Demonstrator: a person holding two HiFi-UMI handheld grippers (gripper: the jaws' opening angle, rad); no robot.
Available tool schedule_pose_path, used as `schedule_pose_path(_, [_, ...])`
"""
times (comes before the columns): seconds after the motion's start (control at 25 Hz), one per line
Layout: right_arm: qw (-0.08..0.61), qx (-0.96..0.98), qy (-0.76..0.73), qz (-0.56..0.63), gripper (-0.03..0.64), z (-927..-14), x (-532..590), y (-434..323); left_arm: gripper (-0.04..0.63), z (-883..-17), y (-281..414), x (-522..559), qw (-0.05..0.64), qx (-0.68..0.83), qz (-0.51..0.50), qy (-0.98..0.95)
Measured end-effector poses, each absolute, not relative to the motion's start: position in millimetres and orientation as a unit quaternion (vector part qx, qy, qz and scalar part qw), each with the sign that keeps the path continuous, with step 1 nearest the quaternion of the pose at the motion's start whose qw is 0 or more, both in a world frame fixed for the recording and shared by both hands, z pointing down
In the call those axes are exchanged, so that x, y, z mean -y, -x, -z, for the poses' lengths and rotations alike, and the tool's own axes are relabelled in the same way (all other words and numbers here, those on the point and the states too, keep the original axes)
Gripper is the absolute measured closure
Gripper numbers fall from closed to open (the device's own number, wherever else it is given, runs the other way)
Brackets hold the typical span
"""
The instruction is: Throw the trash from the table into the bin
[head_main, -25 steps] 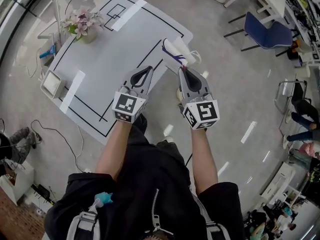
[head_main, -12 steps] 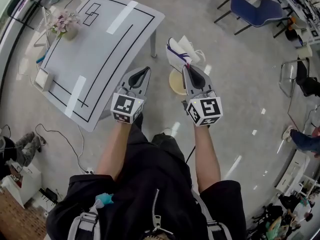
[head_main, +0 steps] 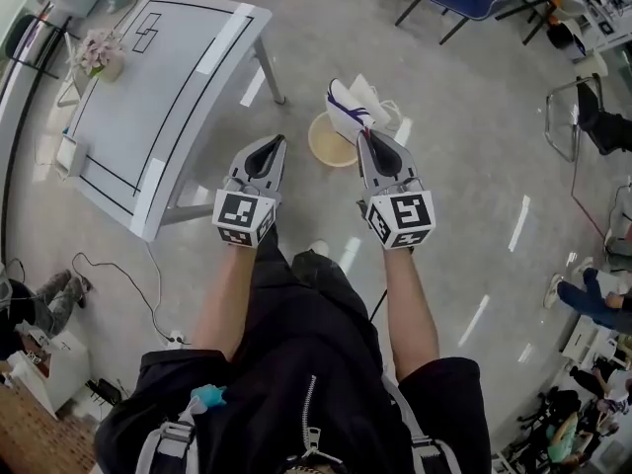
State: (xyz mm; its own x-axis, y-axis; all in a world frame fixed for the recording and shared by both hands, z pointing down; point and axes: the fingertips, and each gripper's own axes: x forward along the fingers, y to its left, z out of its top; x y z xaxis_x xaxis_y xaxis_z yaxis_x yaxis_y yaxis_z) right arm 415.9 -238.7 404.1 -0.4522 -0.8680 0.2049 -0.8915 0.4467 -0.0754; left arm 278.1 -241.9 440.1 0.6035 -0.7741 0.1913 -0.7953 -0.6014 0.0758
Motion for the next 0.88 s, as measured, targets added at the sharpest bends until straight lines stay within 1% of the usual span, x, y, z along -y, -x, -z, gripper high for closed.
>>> schedule_pose_path(0.24, [0.063, 0.841, -0.528, -0.102, 0.601, -421, 220, -444, 0.589, -441, -301, 225, 0.072, 0.427, -0.081, -0.898])
schedule_pose_path(0.44, [0.075, 0.836, -0.530, -0.122, 0.601, -452, 222, -450, 0.589, -463, -308, 224, 0.086, 0.426, -0.093, -0.896])
schedule_pose_path(0.88, [0.106, 0.841, -0.513, -0.136, 0.601, -548, 288, -455, 0.589, -544, -332, 290, 0.096, 0.421, -0.100, -0.896])
